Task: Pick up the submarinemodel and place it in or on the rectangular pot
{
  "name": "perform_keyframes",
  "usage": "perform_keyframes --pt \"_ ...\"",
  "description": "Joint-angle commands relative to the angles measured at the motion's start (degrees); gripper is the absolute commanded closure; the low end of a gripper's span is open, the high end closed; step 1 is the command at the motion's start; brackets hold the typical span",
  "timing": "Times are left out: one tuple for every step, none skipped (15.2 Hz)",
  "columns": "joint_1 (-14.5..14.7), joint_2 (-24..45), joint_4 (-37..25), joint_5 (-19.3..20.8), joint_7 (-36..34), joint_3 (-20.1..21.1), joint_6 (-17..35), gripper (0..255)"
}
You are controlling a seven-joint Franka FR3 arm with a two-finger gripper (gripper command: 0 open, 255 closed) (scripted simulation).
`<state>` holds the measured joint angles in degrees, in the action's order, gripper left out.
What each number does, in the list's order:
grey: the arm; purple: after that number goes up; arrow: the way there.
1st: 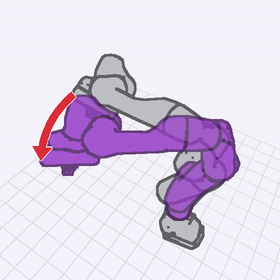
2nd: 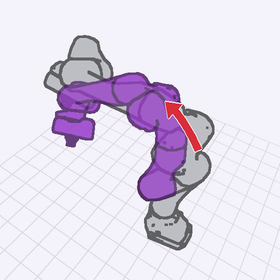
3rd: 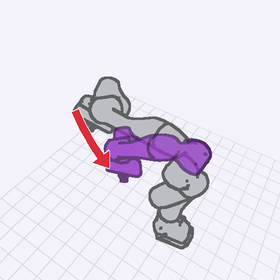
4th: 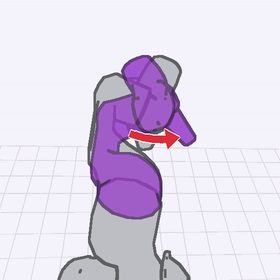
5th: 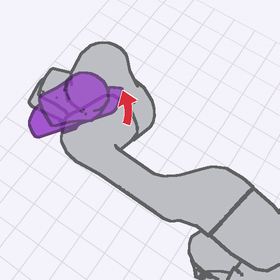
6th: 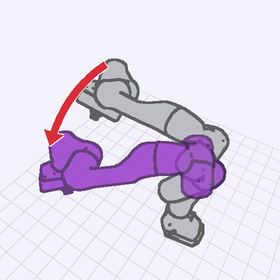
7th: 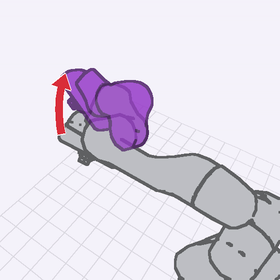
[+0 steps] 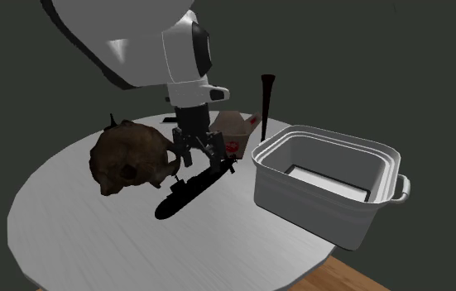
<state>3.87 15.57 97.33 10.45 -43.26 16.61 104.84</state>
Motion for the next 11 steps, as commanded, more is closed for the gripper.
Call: perform_keyframes --pt "1.3 5.1 -5.1 1.2 -2.4 0.0 -0.9 0" --pt "2.0 7.7 -8.1 1.7 -3.3 -0.2 -1.6 0" --pt "2.4 9.5 -10.1 2.1 -3.8 -0.4 -2.0 0" --pt "2.4 9.5 -9.4 2.1 -3.8 -0.5 -1.3 0" --pt "2.3 9.6 -8.7 2.2 -3.9 -0.5 -0.5 0" --pt "2.2 9.6 -8.0 2.2 -3.9 -0.6 0.2 0" --pt "2.1 9.7 -7.3 2.3 -4.0 -0.6 0.9 0" --pt "2.1 9.8 -6.7 2.4 -4.1 -0.7 1.7 0" --pt "2.0 9.9 -6.1 2.4 -4.1 -0.7 2.4 0" --pt "2.0 10.0 -5.5 2.5 -4.2 -0.8 3.1 0" --pt "1.9 10.1 -5.1 2.5 -4.2 -0.8 3.5 0"
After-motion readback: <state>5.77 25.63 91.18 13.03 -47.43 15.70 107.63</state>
